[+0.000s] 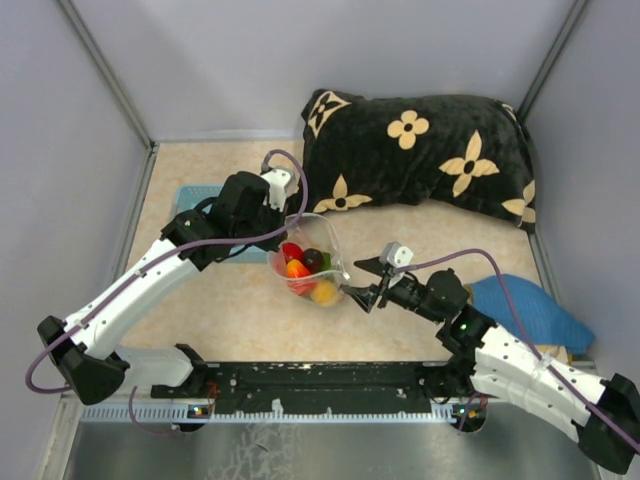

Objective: Place the food in the zip-top bag and seal the zipper
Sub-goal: Zip the zipper food storage bag at the center of the board.

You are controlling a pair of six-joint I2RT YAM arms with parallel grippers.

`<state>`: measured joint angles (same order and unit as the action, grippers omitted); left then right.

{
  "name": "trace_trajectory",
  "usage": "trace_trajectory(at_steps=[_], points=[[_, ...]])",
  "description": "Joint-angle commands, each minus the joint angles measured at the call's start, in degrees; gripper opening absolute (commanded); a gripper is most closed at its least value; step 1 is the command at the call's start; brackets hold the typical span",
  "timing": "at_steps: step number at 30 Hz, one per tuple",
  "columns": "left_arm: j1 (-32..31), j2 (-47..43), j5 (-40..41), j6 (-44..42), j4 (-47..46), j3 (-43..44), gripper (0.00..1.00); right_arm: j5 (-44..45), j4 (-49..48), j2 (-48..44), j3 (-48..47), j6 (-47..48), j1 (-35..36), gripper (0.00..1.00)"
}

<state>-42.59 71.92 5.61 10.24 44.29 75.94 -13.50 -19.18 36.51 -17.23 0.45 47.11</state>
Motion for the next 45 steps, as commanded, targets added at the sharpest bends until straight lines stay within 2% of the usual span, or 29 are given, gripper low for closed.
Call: trace_trajectory(at_steps=[1,5,9,14,19,30,35,36,40,45], points=[[0.6,-0.2,-1.0,-0.6,-0.2,1.1,0.0,0.1,-11.4,1.0,0.6,1.9,0.3,0.57],[0.8,-0.4,-0.9,-0.7,-0.2,0.7,0.0,0.4,-10.5,1.5,-0.2,3.4,0.3,0.28],[1.3,-0.4,0.8,-0.9,1.7,0.3,0.0,2.2,-3.0,-0.7,-2.8,5.6,0.3,0.0],[1.9,-0.5,3.2,-1.4,2.8,-0.2,0.0,5.3,7.3,-5.4,-6.8,6.8,0.3,0.0],[3.0,-0.3,6.3,-1.7,4.3,-0.3,0.0,9.3,16.9,-5.9,-11.8,6.1,0.3,0.0],[3.4,0.4,8.6,-1.9,5.0,-1.1,0.0,11.3,37.6,2.3,-28.1,9.4,0.3,0.0],[3.3,-0.3,6.8,-2.2,3.8,-2.1,0.0,11.2,39.9,5.4,-29.9,11.1,0.3,0.0],[3.4,-0.6,6.7,-2.3,3.5,-2.2,0.05,10.5,39.4,5.8,-29.5,11.0,0.3,0.0],[3.3,-2.9,4.1,-3.0,1.1,-2.6,0.35,6.5,36.0,6.5,-28.0,9.8,0.3,0.0],[3.3,-6.4,-3.1,-4.6,-3.1,-2.7,0.53,6.0,34.2,6.7,-28.2,9.5,0.3,0.0]])
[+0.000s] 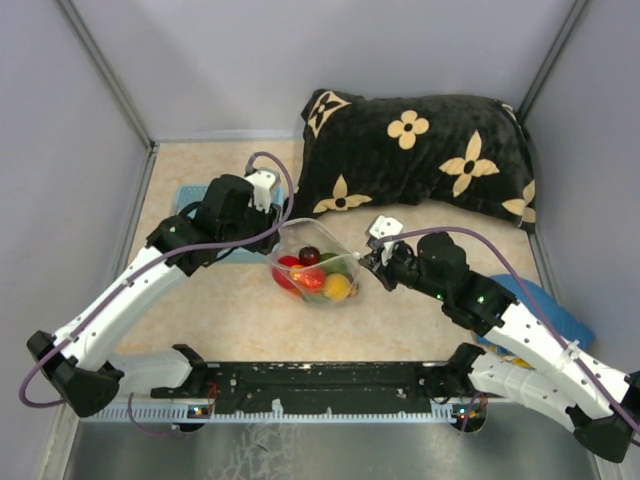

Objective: Place the food in the zip-top bag and seal the zipper
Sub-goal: Zip the zipper food storage bag at the center of the board.

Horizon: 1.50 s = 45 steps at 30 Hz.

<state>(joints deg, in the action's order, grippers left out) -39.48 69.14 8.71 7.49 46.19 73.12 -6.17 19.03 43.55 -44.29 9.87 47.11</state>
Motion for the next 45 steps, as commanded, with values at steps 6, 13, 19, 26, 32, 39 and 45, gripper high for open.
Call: trace_trajectory(at_steps=[6,13,19,26,32,39,45], points=[[0.2,-5.3,-15.8,-4.2,-7.8,1.7,0.63,-1.3,-3.4,0.8,-2.9,0.3,0.3,0.0],[-2.1,-6.8,-25.0,-4.1,-11.6,1.3,0.67,-0.8,-3.5,0.6,-3.1,0.1,0.3,0.0],[-8.8,-4.7,-22.2,-4.0,-15.0,-0.2,0.7,-0.3,-3.3,0.7,-3.6,0.2,0.3,0.0],[-14.3,2.5,-20.1,-6.2,-20.3,-1.0,0.71,-0.8,-3.3,0.5,-3.4,0.0,0.3,0.0],[-14.7,6.6,-20.7,-8.5,-21.6,-1.2,0.69,-0.5,-2.6,-0.6,-3.0,-0.1,0.3,0.0],[-14.8,8.2,-24.5,-10.1,-23.5,-2.8,0.38,-1.3,-4.9,-1.5,-1.1,-0.5,0.3,0.0],[-14.8,5.4,-25.7,-10.6,-27.6,-6.0,0.01,-3.0,-5.2,-2.6,1.1,0.0,0.3,0.1]])
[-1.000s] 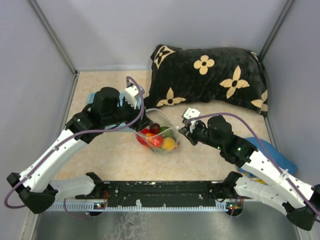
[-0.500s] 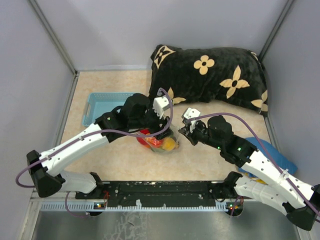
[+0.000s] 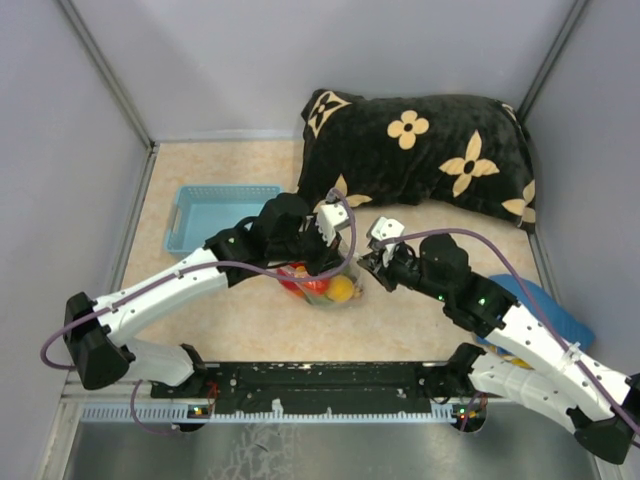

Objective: Place the food in the zip-top bag and seal the zipper
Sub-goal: Zip the zipper food storage bag at the center of the board.

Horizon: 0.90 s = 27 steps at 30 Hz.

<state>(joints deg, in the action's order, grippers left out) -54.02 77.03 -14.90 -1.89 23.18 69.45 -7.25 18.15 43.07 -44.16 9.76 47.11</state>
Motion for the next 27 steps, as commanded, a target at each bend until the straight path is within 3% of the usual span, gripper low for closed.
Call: trace_trajectory(at_steps=[1,5,12,22,27], points=[[-0.4,-3.0,-2.5,-1.3,-5.2,-2.7,0.0,-2.4,-4.5,-2.6,1.5,0.5,0.3,0.15],[-0.3,-4.4,-3.1,-1.5,-6.5,-3.9,0.0,-4.6,-5.7,-4.2,3.2,0.5,0.2,0.3],[-0.3,-5.1,-5.2,-1.8,-7.3,-4.5,0.0,-4.4,-8.3,-3.1,4.8,0.3,0.2,0.36],[-0.3,-5.5,-5.7,-2.7,-6.8,-5.1,0.0,-2.1,-11.5,0.5,4.6,1.3,-0.5,0.33],[-0.4,-5.9,-4.7,-3.1,-6.2,-5.0,0.05,-3.5,-10.5,0.5,3.6,1.9,-0.8,0.13]])
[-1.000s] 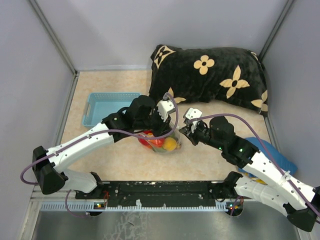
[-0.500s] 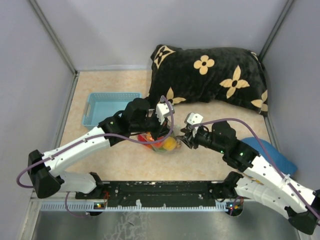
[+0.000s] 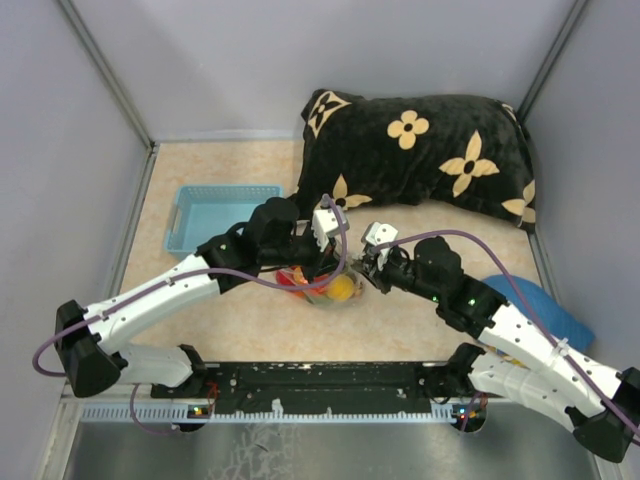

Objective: Place the food in the zip-top bag and seal the zipper
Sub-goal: Zip the zipper food storage bag at the center of the board.

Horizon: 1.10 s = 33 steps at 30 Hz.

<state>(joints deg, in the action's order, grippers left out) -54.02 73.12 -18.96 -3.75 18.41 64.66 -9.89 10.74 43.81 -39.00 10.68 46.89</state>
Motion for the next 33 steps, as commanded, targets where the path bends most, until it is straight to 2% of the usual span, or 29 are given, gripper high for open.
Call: trace_trajectory(at_steps=[1,3,9,14,25,29,33], points=[[-0.3,-2.2,-0.4,-1.5,-1.4,-0.3,0.08,-0.9,-2.6,-0.2,-1.9,1.1,-0.5,0.07],[-0.3,-2.9,0.1,-2.3,-1.4,-0.1,0.16,-1.0,-1.6,-0.3,-2.4,1.2,-0.6,0.0],[-0.3,-4.6,-1.0,-5.9,-3.3,2.2,0.43,-2.1,0.2,-1.0,-3.3,1.2,-0.5,0.0],[-0.3,-4.3,-5.2,-9.3,-6.8,2.6,0.56,-2.5,0.4,-1.0,-3.4,1.2,-0.6,0.0],[-0.3,1.7,-11.8,-17.7,-6.3,4.8,0.64,-3.9,1.4,-0.6,-4.1,0.8,-0.6,0.0],[-0.3,3.3,-15.0,-20.0,-4.3,5.8,0.6,-4.3,1.5,-0.6,-4.2,0.7,-0.6,0.0],[-0.2,4.4,-14.9,-20.6,-2.9,6.2,0.47,-4.2,1.8,-0.6,-4.2,0.8,-0.6,0.0]])
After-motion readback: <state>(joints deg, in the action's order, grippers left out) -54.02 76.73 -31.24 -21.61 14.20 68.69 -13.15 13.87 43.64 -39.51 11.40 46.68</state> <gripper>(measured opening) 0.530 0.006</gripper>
